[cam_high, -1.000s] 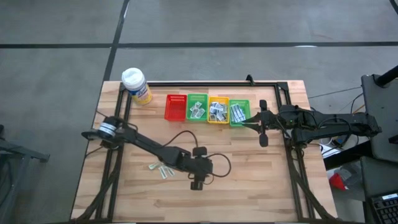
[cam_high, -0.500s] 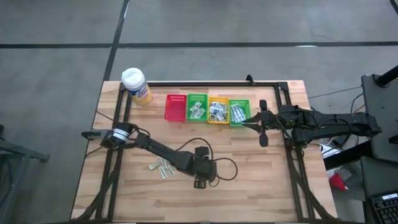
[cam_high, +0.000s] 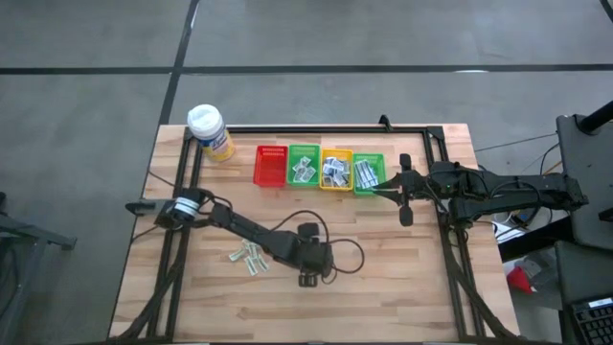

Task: Pick & Place First Aid Supplies
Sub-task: Put the orange ointment pack into the left green bin

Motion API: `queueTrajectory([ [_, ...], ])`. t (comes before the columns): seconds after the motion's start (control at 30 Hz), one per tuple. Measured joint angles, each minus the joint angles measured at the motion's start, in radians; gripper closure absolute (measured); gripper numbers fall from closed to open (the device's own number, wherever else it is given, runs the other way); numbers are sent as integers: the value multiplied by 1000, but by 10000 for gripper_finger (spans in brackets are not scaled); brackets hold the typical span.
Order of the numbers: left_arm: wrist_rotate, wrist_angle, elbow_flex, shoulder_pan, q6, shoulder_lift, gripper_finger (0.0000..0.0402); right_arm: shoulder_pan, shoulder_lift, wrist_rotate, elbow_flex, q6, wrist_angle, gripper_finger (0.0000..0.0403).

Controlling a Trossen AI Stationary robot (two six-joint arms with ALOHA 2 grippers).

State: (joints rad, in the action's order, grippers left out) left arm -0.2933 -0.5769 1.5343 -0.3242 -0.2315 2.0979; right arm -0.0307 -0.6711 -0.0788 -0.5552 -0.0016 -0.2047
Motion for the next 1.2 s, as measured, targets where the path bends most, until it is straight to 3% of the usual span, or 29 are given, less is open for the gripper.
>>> queueTrajectory([
  [0.5, -3, 39, -65, 9, -70, -4, 231, 0, 0, 0, 0, -1, 0, 351],
  [1.2, -6, 89, -68, 19, -55, -5, 360, 0, 0, 0, 0, -1, 0, 351],
])
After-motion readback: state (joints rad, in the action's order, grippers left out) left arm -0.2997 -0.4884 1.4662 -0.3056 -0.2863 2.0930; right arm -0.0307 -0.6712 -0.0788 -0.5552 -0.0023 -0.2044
